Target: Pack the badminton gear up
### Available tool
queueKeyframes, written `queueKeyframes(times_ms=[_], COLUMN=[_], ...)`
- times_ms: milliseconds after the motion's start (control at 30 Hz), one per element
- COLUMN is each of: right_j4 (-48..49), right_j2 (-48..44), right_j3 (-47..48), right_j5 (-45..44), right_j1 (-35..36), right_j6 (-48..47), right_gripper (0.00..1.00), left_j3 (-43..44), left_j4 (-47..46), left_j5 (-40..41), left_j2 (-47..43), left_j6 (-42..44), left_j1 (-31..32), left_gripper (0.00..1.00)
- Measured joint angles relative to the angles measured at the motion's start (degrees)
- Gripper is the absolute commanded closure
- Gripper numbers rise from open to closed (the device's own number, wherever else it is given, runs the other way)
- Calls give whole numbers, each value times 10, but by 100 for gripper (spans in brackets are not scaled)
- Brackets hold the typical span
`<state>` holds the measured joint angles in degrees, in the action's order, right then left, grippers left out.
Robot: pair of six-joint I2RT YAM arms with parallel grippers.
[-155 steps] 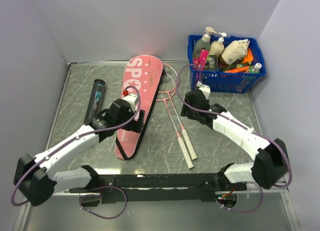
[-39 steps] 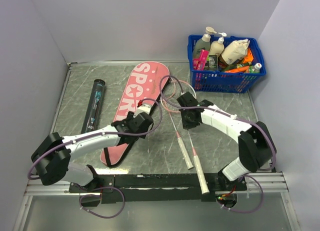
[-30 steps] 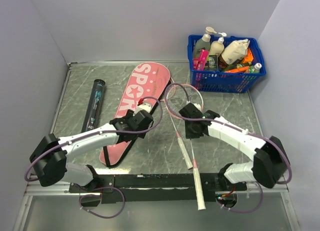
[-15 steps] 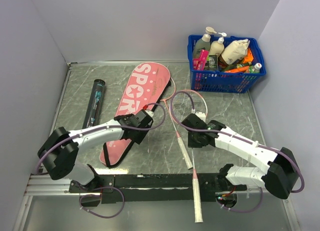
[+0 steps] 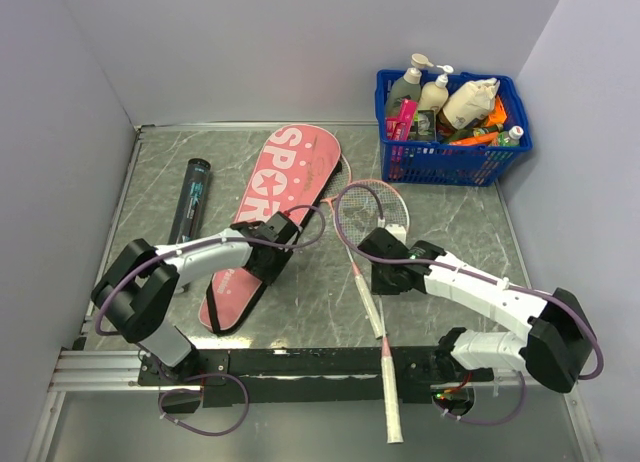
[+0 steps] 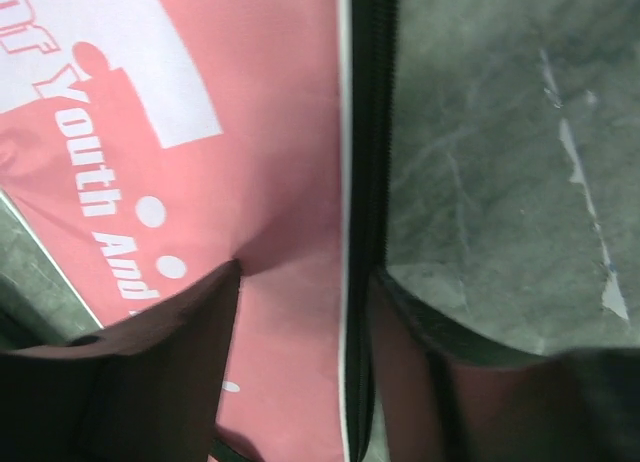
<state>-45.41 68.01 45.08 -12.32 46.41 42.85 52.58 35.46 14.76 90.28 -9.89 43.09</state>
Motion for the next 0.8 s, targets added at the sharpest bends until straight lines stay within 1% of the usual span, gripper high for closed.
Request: queueKeyframes(times_ms=[33, 67, 133, 167, 233, 267, 333, 533, 800], right_j4=[3, 7, 15, 18, 24, 28, 31, 34, 0], right_j2=[1, 2, 7, 9, 12, 14, 18, 11, -83], right_j3=[-1, -3, -6, -8, -11, -13, -14, -15, -15], right_j5=[0, 1, 3, 4, 7, 9, 11, 12, 11], right_j1=[0, 0, 0, 1, 1, 1, 1, 1, 28], right_j6=[-1, -3, -5, -5, -7, -8, -8, -9, -5], right_gripper=[100, 100, 100, 100, 100, 100, 100, 100, 100], left_j3=[1, 2, 3, 3, 5, 6, 7, 18, 40], left_j4=[0, 0, 0, 0, 0, 0, 0, 5, 5], left_j5=[-2, -4, -9, -11, -15, -17, -21, -31, -69], left_j2=[1, 1, 1, 1, 1, 1, 2, 15, -7], left_j6=[0, 2, 5, 4, 6, 7, 8, 12, 6], left_j1=[-5, -10, -17, -18, -19, -20, -20, -28, -47], left_gripper=[52, 60, 66, 72, 77, 86, 99, 99, 99])
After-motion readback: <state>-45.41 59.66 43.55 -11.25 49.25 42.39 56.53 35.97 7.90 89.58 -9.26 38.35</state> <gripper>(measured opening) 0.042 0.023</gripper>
